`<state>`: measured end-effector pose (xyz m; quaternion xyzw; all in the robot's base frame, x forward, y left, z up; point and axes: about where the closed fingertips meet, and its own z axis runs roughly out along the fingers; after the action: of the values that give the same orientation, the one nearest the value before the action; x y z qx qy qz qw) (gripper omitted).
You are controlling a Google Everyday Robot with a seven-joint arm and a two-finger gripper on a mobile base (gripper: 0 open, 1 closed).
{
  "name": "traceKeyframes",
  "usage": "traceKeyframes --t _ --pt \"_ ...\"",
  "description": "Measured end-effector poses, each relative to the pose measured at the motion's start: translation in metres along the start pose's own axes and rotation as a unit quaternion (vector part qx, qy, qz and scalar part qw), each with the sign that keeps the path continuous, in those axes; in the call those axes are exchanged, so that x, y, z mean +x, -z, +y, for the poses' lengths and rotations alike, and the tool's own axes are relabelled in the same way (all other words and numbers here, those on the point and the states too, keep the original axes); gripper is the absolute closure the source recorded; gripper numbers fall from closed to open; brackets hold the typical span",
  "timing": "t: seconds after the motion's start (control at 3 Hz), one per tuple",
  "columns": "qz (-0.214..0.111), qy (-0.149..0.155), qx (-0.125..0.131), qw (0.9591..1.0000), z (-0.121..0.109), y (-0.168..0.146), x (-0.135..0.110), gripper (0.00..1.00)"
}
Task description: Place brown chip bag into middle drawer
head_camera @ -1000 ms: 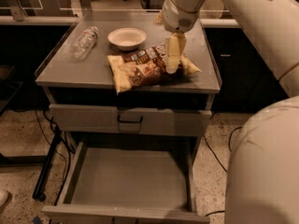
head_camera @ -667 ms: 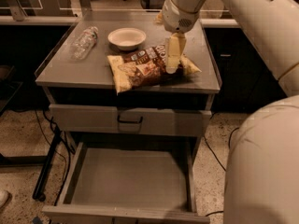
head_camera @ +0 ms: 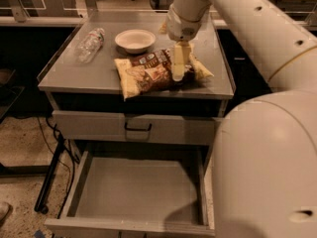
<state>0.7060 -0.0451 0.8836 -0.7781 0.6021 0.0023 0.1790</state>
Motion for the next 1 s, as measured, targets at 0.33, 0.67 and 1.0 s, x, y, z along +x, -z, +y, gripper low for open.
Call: traceKeyframes --t 0.33,0.67,1.0 --pt "0.005 -0.004 -0.016 0.9999 -0.001 -0.023 0.009 0.0" --pt "0.006 -0.013 -0.029 0.9995 0.002 -0.043 0.019 0.0" --pt "-0.005 -0.027 -0.029 0.9992 0.003 -0.053 0.026 0.18"
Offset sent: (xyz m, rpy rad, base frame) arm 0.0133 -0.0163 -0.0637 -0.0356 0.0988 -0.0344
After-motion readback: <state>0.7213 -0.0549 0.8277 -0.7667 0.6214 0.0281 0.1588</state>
